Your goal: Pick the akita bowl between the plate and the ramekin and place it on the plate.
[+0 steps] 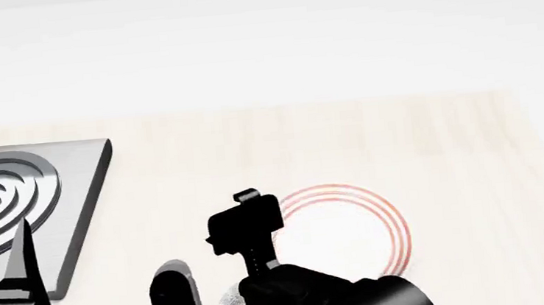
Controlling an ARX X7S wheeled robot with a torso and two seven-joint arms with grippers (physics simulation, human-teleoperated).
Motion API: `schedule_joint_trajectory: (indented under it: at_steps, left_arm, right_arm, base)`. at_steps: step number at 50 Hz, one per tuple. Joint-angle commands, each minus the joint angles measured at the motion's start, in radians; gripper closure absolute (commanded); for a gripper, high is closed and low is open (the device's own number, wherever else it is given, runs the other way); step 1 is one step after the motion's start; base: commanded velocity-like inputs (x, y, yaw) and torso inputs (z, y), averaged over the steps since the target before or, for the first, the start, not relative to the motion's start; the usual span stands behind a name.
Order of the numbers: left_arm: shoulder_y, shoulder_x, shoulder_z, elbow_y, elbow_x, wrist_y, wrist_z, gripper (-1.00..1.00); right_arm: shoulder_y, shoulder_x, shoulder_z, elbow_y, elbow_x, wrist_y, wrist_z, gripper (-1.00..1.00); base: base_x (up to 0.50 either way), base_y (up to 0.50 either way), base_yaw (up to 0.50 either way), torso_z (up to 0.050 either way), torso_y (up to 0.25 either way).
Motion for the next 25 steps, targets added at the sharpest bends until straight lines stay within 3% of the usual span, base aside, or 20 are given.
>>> schedule_joint_trajectory:
  at_steps: [1,25]
  left_arm:
    - [0.004,-0.004,0.000,-0.008,-0.001,0.010,0.001,-1.00]
    - [0.005,-0.008,0.004,-0.021,0.005,0.025,-0.006,-1.00]
  right_arm:
    - [-0.011,0.011,-0.070,0.006,-0.016,-0.006,-0.048,-1.00]
    - [-0.073,-0.033,-0.064,0.136,0.056,-0.027,-0.050,-1.00]
  base:
    - [0.00,0.00,0.00,0.000,0.000]
    - [0.00,0.00,0.00,0.000,0.000]
